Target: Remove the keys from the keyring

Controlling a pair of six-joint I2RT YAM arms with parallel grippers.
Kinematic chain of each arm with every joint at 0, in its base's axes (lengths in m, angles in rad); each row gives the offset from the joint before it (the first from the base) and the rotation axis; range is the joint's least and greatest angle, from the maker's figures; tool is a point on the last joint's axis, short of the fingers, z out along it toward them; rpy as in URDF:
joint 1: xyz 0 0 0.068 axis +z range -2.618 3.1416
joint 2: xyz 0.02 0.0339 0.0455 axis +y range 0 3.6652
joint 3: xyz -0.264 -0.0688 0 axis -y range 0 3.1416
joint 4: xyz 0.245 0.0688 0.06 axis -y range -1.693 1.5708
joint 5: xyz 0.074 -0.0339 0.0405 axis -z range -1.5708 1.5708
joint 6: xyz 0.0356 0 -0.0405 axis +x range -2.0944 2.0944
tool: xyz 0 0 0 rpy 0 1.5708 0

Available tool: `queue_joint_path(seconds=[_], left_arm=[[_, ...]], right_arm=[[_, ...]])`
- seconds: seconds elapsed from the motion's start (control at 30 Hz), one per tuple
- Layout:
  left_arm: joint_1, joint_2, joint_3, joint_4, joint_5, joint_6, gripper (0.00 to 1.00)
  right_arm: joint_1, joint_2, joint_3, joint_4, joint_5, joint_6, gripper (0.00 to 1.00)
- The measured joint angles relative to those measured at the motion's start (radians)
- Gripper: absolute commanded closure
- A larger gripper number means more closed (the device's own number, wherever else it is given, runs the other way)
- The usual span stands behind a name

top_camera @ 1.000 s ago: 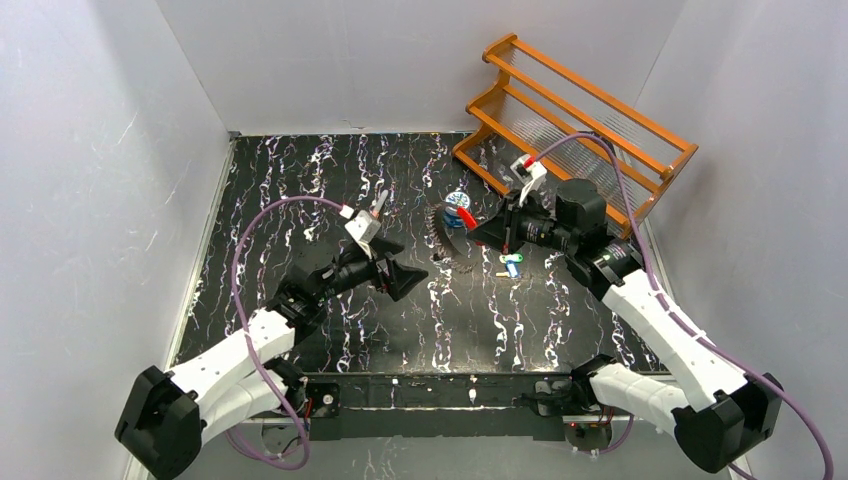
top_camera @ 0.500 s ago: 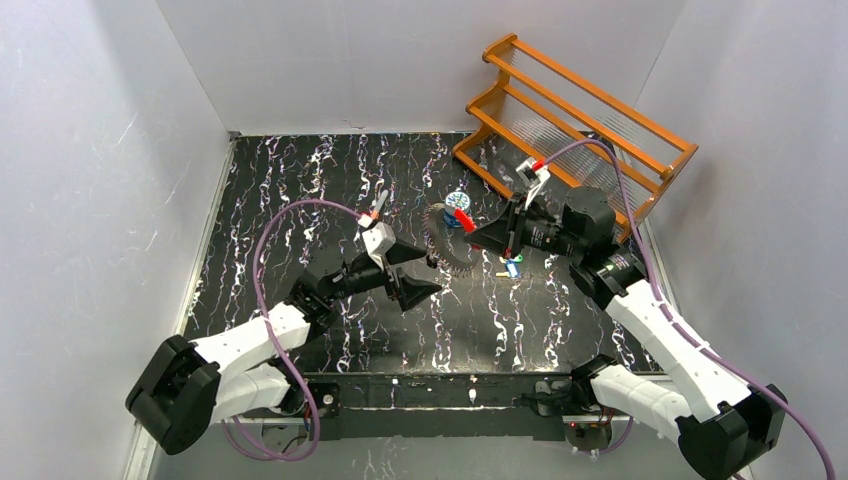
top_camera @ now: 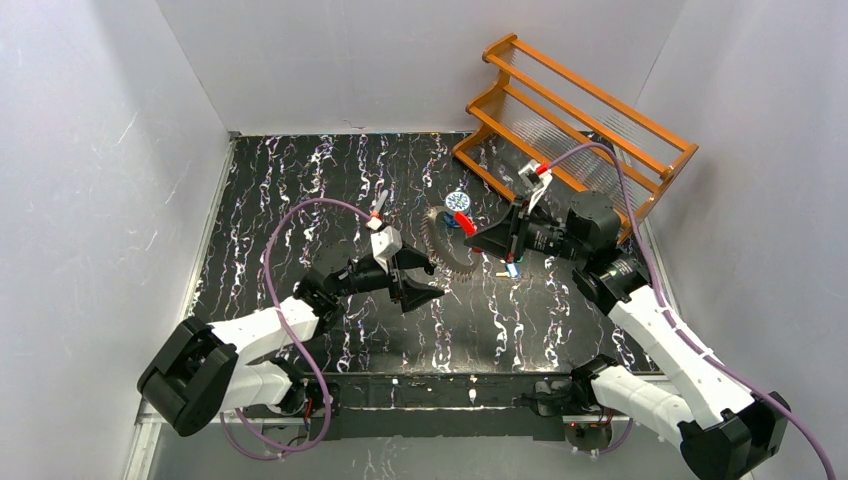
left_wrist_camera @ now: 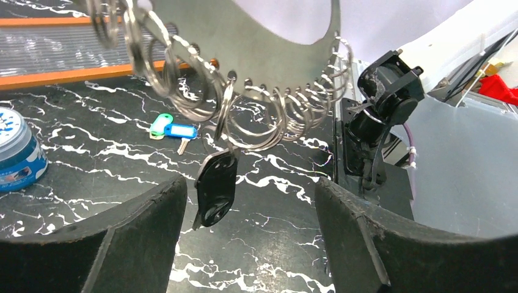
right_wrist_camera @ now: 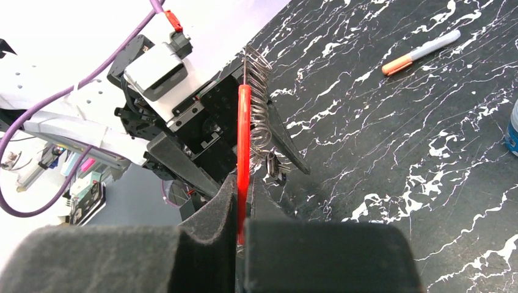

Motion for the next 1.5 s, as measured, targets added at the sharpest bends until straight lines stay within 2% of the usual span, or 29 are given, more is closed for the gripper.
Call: queue_joint_path(seconds=[0.3, 0.4, 0.53, 0.77, 0.9, 1.07, 1.3, 1.5], left_arm=[[0.000, 0.005, 0.001, 0.034, 0.022, -0.011, 0.66], [0.000, 0.012, 0.001, 0.035, 0.025, -0.019, 0.87], [0.000, 0.013, 0.001, 0.037, 0.022, -0.026, 1.00], [0.000, -0.021, 0.000, -0.022, -0.017, -0.061, 1.00], [0.000, -0.082, 0.050, -0.271, -0.086, -0.031, 1.00], [-0.006, -0.138, 0.174, -0.625, -0.183, 0.036, 1.00], [-0.007, -0.121, 0.337, -0.954, -0.261, 0.113, 1.00], [-0.005, -0.018, 0.502, -1.213, -0.329, 0.333, 1.00]], right_arm=[[0.000, -0.004, -0.016, 0.012, -0.003, 0.000, 0.99], [0.000, -0.007, -0.016, 0.013, -0.001, -0.003, 0.99], [0.000, -0.014, -0.016, 0.010, 0.015, -0.013, 0.99], [0.000, -0.038, -0.035, -0.040, 0.108, -0.064, 0.99], [0.001, -0.039, -0.084, -0.068, 0.164, -0.087, 0.96], [0.011, -0.032, -0.136, -0.058, 0.194, -0.091, 0.77], [0.002, -0.028, -0.211, -0.037, 0.274, -0.171, 0.48], [0.000, -0.029, -0.246, -0.040, 0.274, -0.269, 0.36]])
